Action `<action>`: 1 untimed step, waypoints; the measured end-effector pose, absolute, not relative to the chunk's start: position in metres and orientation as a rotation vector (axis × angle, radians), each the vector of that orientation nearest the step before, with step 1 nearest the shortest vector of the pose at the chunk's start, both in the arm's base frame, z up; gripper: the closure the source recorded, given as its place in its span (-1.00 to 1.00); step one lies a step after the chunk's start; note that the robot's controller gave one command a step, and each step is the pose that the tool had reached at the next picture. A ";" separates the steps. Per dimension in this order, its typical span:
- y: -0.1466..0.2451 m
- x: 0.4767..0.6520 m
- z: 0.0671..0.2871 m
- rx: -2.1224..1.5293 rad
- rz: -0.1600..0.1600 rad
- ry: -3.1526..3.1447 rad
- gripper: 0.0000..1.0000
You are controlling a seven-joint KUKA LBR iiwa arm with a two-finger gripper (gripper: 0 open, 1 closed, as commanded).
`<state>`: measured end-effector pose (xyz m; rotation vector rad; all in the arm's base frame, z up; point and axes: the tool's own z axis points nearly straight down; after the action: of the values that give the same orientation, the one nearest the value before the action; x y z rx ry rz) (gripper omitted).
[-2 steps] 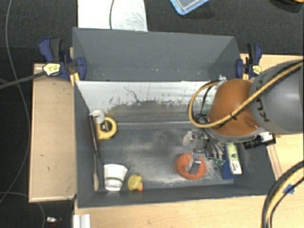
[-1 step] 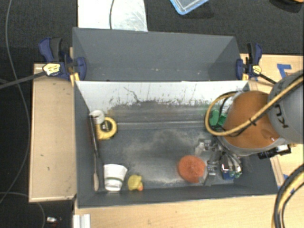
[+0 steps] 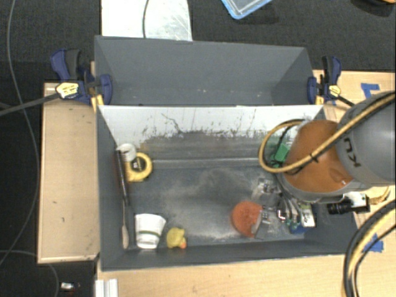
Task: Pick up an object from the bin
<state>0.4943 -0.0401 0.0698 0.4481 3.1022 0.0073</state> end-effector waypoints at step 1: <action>-0.004 0.478 0.072 -0.090 0.000 3.134 1.00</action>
Offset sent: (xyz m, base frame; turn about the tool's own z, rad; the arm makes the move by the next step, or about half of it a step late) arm 0.0000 0.0000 0.0000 0.0000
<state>0.4781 -0.0038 0.0717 -0.0905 3.1339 0.0005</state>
